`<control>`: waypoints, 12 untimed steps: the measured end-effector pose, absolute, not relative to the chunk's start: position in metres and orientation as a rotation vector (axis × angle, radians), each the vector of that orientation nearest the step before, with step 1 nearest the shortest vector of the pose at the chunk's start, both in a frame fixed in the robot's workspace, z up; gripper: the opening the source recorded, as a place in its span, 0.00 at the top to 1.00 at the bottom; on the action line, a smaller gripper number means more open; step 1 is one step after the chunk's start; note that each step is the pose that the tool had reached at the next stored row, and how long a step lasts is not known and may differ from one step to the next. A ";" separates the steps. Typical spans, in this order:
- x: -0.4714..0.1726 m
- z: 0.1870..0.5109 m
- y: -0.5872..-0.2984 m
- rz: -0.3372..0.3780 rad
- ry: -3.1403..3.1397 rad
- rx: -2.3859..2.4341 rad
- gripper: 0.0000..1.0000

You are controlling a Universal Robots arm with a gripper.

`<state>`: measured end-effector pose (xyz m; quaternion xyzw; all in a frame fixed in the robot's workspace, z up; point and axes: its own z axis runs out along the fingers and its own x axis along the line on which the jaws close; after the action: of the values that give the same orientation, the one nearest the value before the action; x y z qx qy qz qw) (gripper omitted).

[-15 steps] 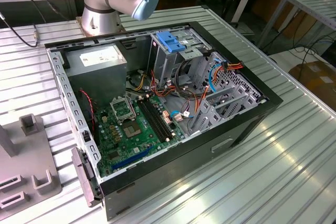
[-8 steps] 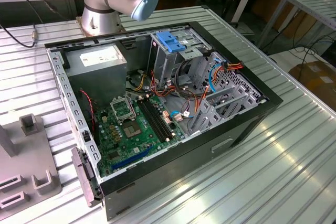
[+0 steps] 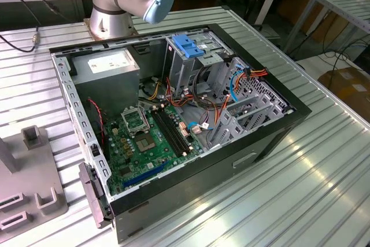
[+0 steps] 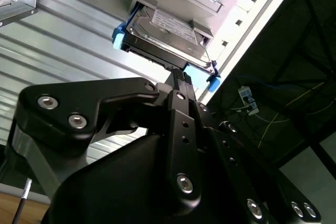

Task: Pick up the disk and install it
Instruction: 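Reach for the disk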

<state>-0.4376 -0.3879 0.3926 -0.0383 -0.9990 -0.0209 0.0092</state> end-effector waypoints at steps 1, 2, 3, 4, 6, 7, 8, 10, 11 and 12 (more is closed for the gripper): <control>-0.440 0.393 -0.388 -0.065 -3.120 -0.120 0.90; -0.443 0.393 -0.388 -0.065 -3.120 -0.120 0.90; -0.445 0.393 -0.388 -0.065 -3.120 -0.120 0.90; -0.449 0.393 -0.387 -0.065 -3.119 -0.120 0.90; -0.454 0.393 -0.387 -0.065 -3.119 -0.120 0.90; -0.456 0.392 -0.387 -0.065 -3.119 -0.120 0.90; -0.457 0.392 -0.387 -0.065 -3.119 -0.120 0.90; -0.457 0.393 -0.387 -0.065 -3.119 -0.120 0.90; -0.457 0.393 -0.387 -0.065 -3.119 -0.120 0.90; -0.457 0.393 -0.387 -0.065 -3.119 -0.120 0.90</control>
<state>-0.4574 -0.3870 0.3925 -0.0384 -0.9990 -0.0209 0.0098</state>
